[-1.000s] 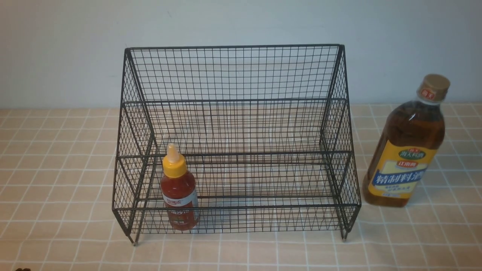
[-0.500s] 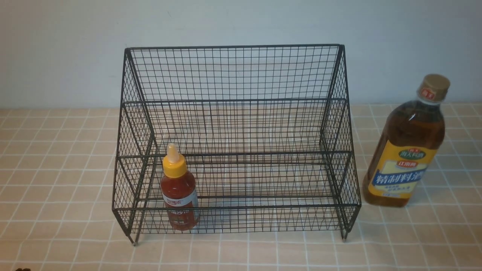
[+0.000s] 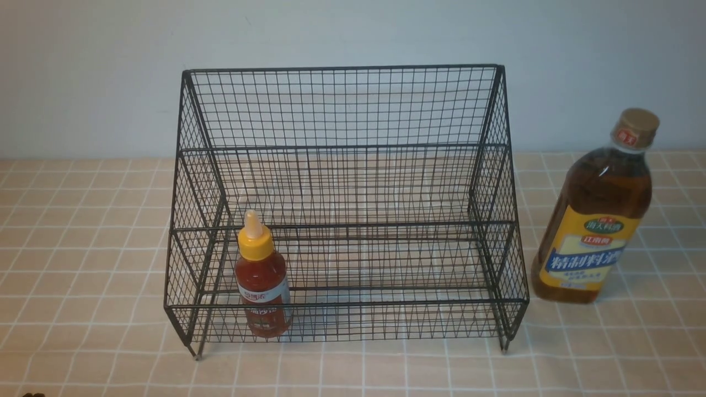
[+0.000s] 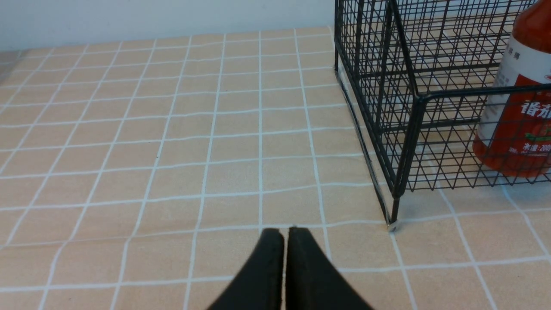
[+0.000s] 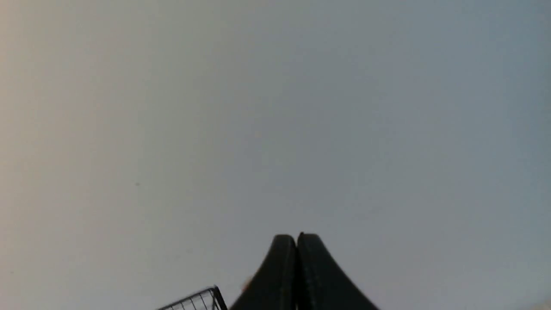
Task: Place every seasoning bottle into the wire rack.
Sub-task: Use the right arm to grab the condiment bottle closest to it
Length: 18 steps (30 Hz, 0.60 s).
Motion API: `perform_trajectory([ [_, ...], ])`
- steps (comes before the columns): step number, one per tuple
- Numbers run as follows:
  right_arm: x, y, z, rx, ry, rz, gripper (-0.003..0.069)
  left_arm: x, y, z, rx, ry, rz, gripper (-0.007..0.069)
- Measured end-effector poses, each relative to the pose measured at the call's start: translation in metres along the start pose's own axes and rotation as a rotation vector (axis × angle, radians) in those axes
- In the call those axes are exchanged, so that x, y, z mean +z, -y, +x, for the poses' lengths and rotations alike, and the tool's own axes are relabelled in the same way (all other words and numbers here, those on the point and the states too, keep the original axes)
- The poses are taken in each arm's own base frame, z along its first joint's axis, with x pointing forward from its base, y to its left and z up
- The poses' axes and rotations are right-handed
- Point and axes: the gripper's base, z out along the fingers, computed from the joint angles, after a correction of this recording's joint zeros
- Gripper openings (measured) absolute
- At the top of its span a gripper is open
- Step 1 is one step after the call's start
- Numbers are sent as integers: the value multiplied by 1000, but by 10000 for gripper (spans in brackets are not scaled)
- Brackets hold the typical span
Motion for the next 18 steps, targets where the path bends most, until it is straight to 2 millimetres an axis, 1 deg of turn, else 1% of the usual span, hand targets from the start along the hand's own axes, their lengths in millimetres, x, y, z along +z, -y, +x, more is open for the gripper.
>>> perform_trajectory([
  [1, 4, -4, -7, -33, -9, -9, -6, 0, 0, 0, 0, 0, 0, -7],
  [3, 19, -17, -25, -109, -62, -23, 12, 0, 0, 0, 0, 0, 0, -7],
  [6, 46, -28, -40, -211, -163, -23, 53, 0, 0, 0, 0, 0, 0, -7],
  [7, 50, -29, -41, -217, -180, -22, 61, 0, 0, 0, 0, 0, 0, -7],
  [8, 68, -35, -48, -250, -232, -24, 97, 0, 0, 0, 0, 0, 0, -7],
  [9, 80, -37, -50, -262, -268, -22, 123, 0, 0, 0, 0, 0, 0, -7],
  [10, 98, -40, -48, -270, -319, -19, 158, 0, 0, 0, 0, 0, 0, -7],
  [11, 111, -42, -48, -275, -348, -22, 188, 0, 0, 0, 0, 0, 0, -7],
  [12, 113, -43, -48, -274, -354, -22, 195, 0, 0, 0, 0, 0, 0, -7],
  [13, 131, -46, -45, -283, -392, -32, 242, 0, 0, 0, 0, 0, 0, -7],
  [16, 166, -55, -34, -297, -468, -63, 348, 0, 0, 0, 0, 0, 0, -7],
  [18, 182, -59, -24, -300, -507, -76, 407, 0, 0, 0, 0, 0, 0, -7],
])
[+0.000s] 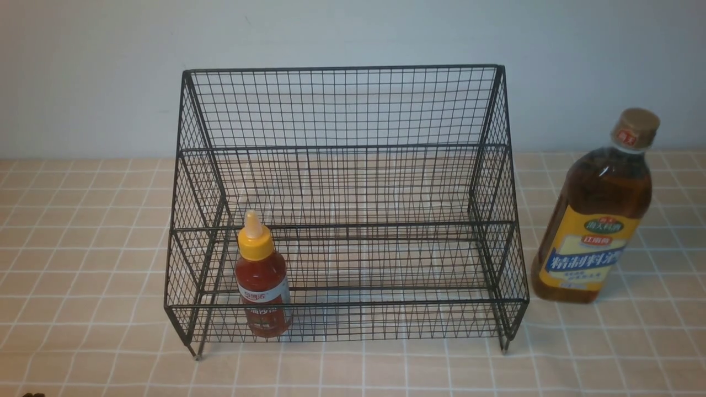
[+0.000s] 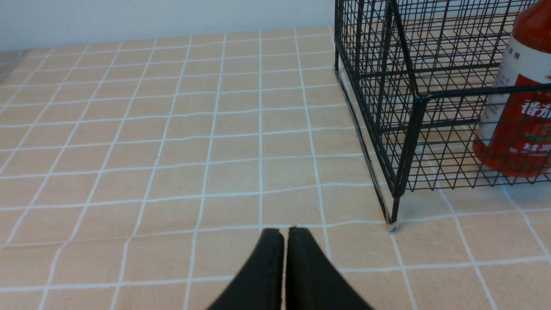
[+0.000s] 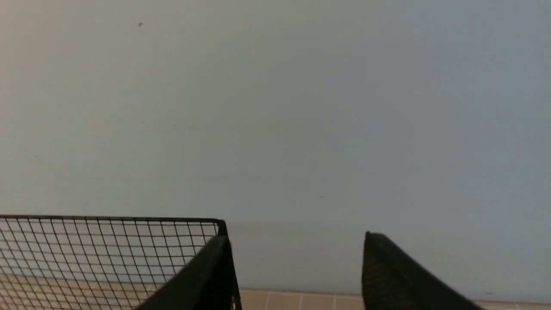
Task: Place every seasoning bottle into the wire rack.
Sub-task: Use the right arm to grab the condiment bottle closest to it, then use the right arm to put the condiment bottle back on the shelf
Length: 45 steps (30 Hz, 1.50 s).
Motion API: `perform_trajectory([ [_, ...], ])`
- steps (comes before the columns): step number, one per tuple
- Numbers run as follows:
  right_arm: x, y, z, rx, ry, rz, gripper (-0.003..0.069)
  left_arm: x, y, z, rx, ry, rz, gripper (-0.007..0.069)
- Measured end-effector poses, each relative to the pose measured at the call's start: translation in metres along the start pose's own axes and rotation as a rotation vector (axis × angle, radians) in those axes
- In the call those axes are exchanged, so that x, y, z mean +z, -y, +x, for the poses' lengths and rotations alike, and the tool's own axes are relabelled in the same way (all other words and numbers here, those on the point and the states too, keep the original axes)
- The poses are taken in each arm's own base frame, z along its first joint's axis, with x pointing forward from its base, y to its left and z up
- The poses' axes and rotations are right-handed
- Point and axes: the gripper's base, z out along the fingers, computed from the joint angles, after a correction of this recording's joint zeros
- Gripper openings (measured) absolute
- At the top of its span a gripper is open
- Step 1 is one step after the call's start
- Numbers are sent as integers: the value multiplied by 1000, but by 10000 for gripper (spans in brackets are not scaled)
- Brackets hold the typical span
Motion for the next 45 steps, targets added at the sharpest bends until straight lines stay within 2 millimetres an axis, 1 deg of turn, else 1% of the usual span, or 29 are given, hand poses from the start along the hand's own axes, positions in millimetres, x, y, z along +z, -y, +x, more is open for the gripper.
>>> perform_trajectory([
  [1, 4, 0, 2, -2, -13, 0, 413, 0, 0, 0, 0, 0, 0, -7],
  [2, 18, -1, 5, -6, -47, -4, 448, 0, 0, 0, 0, 0, 0, -7],
  [5, 42, 0, 19, -8, -124, 1, 503, 0, 0, 0, 0, 0, 0, -7],
  [6, 50, 1, 25, -10, -150, 4, 514, 0, 0, 0, 0, 0, 0, -7],
  [7, 52, 1, 27, -10, -161, 5, 517, 0, 0, 0, 0, 0, 0, -7],
  [9, 67, 2, 42, -10, -227, 11, 528, 0, 0, 0, 0, 0, 0, -7],
  [12, 76, 3, 51, -11, -272, 13, 533, 0, 0, 0, 0, 0, 0, -7],
  [15, 88, 5, 67, -13, -338, 18, 532, 0, 0, 0, 0, 0, 0, -7],
  [16, 89, 5, 67, -12, -340, 18, 532, 0, 0, 0, 0, 0, 0, -7],
  [19, 94, 6, 76, -26, -381, 20, 506, 0, 0, 0, 0, 0, 0, -7],
  [20, 96, 6, 78, -34, -394, 20, 479, 0, 0, 0, 0, 0, 0, -7],
  [21, 98, 7, 81, -55, -402, 20, 420, 0, 0, 0, 0, 0, 0, -7],
  [23, 97, 7, 78, -96, -389, 17, 309, 0, 0, 0, 0, 0, 0, -7],
  [25, 96, 7, 77, -113, -390, 16, 316, 0, 0, 0, 0, 0, 0, -7],
  [27, 90, 7, 74, -135, -401, 14, 316, 0, 0, 0, 0, 0, 0, -7],
  [29, 83, 6, 67, -152, -419, 15, 316, 0, 0, 0, 0, 0, 0, -7],
  [30, 76, 6, 59, -168, -430, 16, 316, 0, 0, 0, 0, 0, 0, -7],
  [33, 58, 3, 27, -190, -402, 20, 316, 0, 0, 0, 0, 0, 0, -7],
  [34, 49, 1, 9, -193, -362, 21, 316, 0, 0, 0, 0, 0, 0, -7],
  [35, 47, 1, 6, -192, -355, 21, 316, 0, 0, 0, 0, 0, 0, -7],
  [36, 37, -1, -16, -193, -306, 22, 316, 0, 0, 0, 0, 0, 0, -7],
  [39, 13, -7, -63, -174, -194, 13, 316, 0, 0, 0, 0, 0, 0, -7],
  [40, 9, -9, -73, -163, -173, 5, 316, 0, 0, 0, 0, 0, 0, -7],
  [42, 2, -14, -85, -154, -144, -19, 316, 0, 0, 0, 0, 0, 0, -7],
  [44, -2, -20, -95, -152, -116, -52, 316, 0, 0, 0, 0, 0, 0, -7],
  [45, -3, -22, -97, -152, -110, -60, 316, 0, 0, 0, 0, 0, 0, -7],
])
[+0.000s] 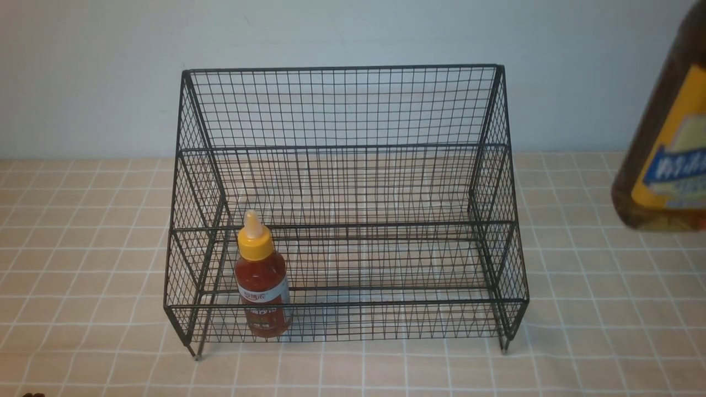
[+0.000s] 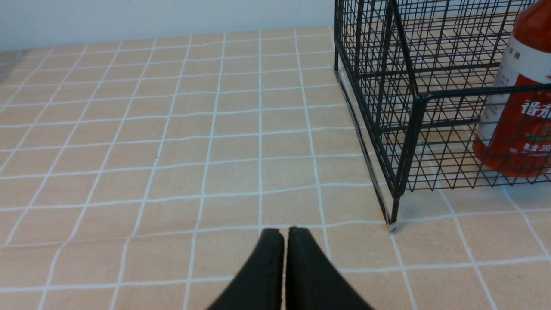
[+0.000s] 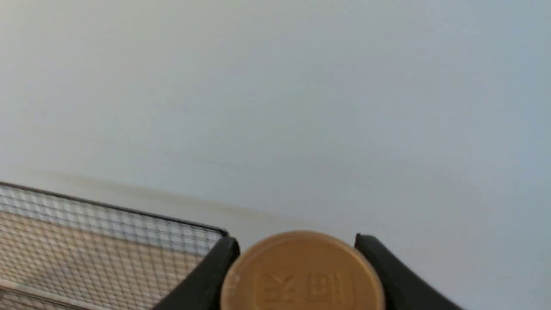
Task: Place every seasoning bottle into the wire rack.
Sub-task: Use the right arm to put the condiment bottle back on the shelf
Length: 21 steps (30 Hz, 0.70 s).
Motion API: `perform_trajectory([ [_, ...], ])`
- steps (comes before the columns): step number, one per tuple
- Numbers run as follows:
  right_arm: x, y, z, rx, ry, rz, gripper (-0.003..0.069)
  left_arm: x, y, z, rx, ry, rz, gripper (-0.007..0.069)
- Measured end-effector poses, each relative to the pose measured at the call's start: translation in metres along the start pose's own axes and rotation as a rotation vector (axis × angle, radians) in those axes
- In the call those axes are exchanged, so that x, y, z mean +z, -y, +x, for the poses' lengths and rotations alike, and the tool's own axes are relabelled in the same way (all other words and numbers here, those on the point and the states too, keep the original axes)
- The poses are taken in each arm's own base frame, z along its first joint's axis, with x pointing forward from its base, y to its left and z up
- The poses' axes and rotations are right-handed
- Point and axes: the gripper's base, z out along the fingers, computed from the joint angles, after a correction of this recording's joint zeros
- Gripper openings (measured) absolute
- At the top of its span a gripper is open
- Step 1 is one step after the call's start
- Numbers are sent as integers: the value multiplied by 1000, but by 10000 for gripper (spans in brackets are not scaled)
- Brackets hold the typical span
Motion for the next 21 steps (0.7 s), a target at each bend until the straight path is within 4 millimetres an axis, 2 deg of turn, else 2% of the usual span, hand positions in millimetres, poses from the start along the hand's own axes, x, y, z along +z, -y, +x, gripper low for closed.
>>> perform_trajectory([
  [3, -1, -20, -11, 21, 79, -123, 316, 0, 0, 0, 0, 0, 0, -7],
  [4, -1, -22, -12, 23, 85, -130, 316, 0, 0, 0, 0, 0, 0, -7],
  [7, 10, -42, -14, 50, 124, -233, 315, 0, 0, 0, 0, 0, 0, -7],
  [9, 26, -57, -12, 65, 126, -285, 315, 0, 0, 0, 0, 0, 0, -7],
  [10, 27, -59, -12, 66, 131, -292, 315, 0, 0, 0, 0, 0, 0, -7],
  [13, 57, -75, -6, 70, 135, -314, 315, 0, 0, 0, 0, 0, 0, -7],
  [17, 88, -81, 6, 66, 110, -301, 315, 0, 0, 0, 0, 0, 0, -7],
  [21, 106, -85, 17, 55, 70, -296, 315, 0, 0, 0, 0, 0, 0, -7],
])
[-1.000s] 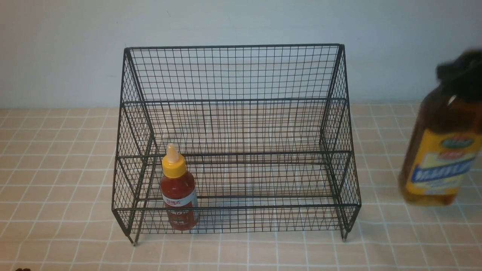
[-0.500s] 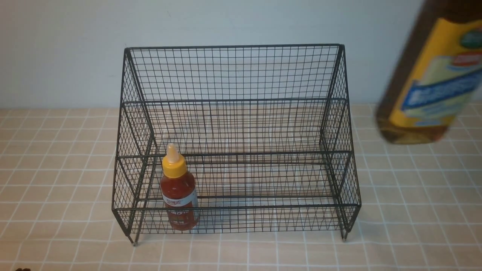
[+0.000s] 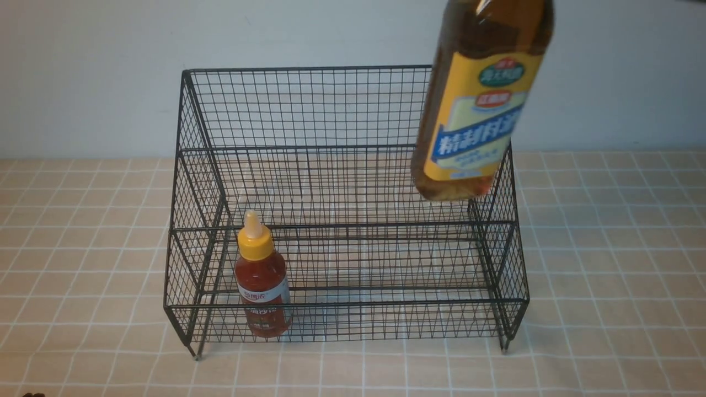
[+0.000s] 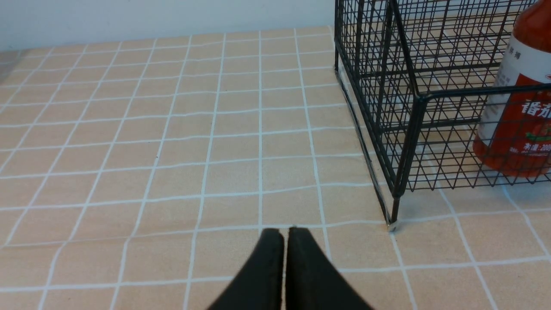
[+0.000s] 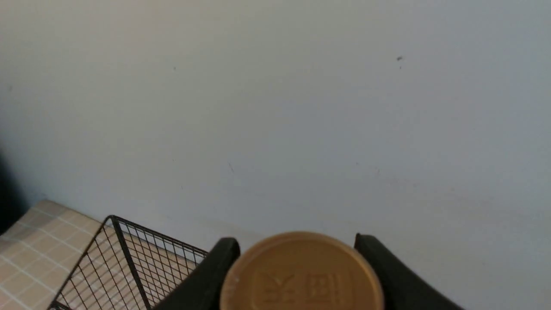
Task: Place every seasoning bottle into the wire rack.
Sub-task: Use the right arm to put the condiment bottle back on the shelf
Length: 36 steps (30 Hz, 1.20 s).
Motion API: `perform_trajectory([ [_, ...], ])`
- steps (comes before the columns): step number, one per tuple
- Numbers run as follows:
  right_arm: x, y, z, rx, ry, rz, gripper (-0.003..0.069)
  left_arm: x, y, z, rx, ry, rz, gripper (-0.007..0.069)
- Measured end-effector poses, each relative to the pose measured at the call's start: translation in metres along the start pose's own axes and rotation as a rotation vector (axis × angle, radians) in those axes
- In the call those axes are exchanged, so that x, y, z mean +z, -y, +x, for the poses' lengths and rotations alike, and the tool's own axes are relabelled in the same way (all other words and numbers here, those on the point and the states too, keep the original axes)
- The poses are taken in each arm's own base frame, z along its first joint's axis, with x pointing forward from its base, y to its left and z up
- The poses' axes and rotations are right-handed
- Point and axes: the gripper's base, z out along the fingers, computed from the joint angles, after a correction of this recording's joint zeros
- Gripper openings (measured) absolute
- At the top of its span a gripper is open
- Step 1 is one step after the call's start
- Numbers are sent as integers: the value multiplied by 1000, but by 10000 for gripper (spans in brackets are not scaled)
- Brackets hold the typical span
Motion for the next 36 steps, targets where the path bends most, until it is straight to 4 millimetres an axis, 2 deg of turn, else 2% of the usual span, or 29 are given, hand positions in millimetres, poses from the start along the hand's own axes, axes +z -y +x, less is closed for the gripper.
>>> perform_trajectory([
  [2, 14, 1, 12, 4, -50, 0, 315, 0, 0, 0, 0, 0, 0, -7],
  [5, 21, 1, 22, 3, -118, -8, 315, 0, 0, 0, 0, 0, 0, -7],
  [10, 22, 0, 41, -12, -298, -35, 315, 0, 0, 0, 0, 0, 0, -7],
  [17, 22, 0, 51, -34, -404, -44, 314, 0, 0, 0, 0, 0, 0, -7],
  [24, 45, 3, 76, -30, -494, -42, 316, 0, 0, 0, 0, 0, 0, -7],
  [27, 48, 3, 76, -20, -495, -45, 342, 0, 0, 0, 0, 0, 0, -7],
  [33, 46, 2, 71, -5, -466, -49, 455, 0, 0, 0, 0, 0, 0, -7],
  [34, 41, 1, 65, -8, -453, -51, 487, 0, 0, 0, 0, 0, 0, -7],
  [35, 40, 1, 64, -8, -450, -51, 487, 0, 0, 0, 0, 0, 0, -7],
  [36, 32, -1, 54, -11, -432, -56, 506, 0, 0, 0, 0, 0, 0, -7],
])
